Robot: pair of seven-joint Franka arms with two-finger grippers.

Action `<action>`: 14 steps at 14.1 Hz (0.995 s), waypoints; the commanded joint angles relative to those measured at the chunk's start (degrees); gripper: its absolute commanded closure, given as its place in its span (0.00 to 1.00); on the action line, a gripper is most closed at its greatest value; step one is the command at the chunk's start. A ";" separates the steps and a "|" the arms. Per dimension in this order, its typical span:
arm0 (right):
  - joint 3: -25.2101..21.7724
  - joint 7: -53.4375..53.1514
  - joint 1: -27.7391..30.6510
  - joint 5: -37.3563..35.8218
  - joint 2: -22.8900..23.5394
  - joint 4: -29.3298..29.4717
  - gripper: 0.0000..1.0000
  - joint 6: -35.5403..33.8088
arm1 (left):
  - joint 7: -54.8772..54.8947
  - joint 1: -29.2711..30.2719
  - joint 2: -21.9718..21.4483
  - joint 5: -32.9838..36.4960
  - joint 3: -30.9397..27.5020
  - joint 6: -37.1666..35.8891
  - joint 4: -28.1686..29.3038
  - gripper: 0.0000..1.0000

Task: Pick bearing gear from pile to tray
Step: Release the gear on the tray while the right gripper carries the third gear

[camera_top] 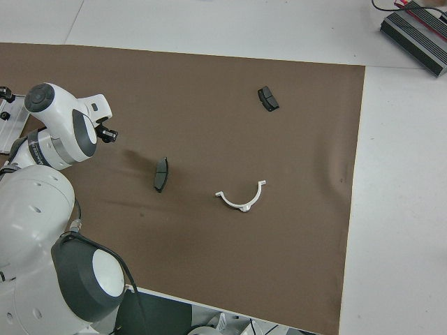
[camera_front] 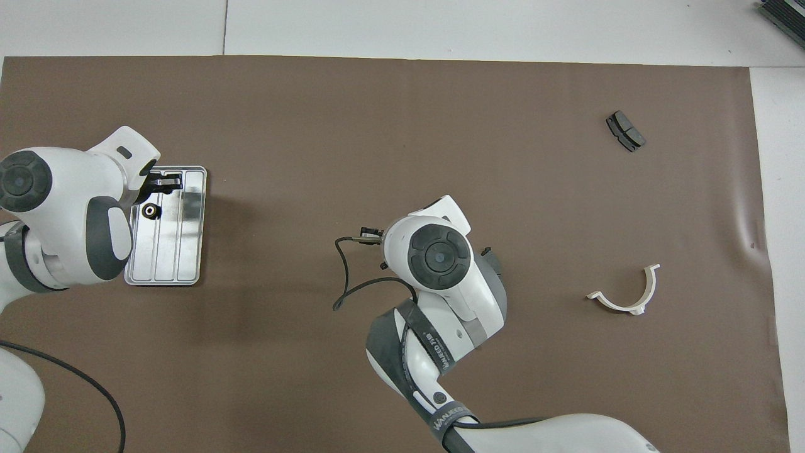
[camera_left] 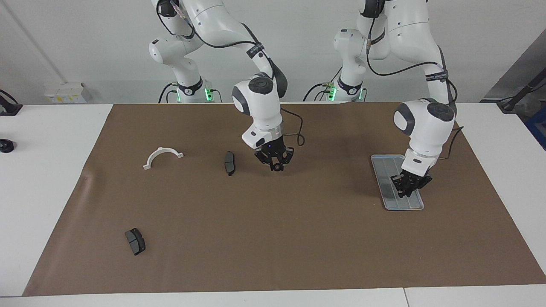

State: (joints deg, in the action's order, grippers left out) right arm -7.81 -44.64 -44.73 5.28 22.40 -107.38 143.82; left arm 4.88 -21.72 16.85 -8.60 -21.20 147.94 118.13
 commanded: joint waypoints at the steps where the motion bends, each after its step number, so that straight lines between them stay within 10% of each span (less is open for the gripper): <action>1: -0.10 -3.79 -1.85 -0.53 4.50 2.26 1.00 3.66 | 1.71 -0.87 -2.96 -1.42 -0.16 1.83 4.13 0.10; 3: -0.10 -3.79 -2.03 -0.80 4.50 1.39 0.83 3.66 | 1.71 -0.87 -2.87 -1.42 -0.25 1.13 2.73 0.00; 4: -0.10 -3.88 -2.11 -0.71 4.41 0.86 0.56 3.66 | 1.62 -0.96 -2.88 -1.42 -0.25 -0.09 1.77 0.00; 5: -0.10 -4.23 -2.20 -0.71 4.32 0.86 0.01 3.48 | 1.54 -1.22 -3.40 -1.42 -0.33 -2.02 0.28 0.00; 14: -1.59 6.11 11.83 -4.39 -7.09 0.94 0.00 -5.39 | 1.01 -1.57 -5.42 -1.42 -0.51 -8.37 -5.19 0.00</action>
State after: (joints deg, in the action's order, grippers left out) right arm -10.01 -42.84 -36.98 2.60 17.45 -105.57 139.40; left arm 5.02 -22.35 12.98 -8.70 -21.08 141.84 112.76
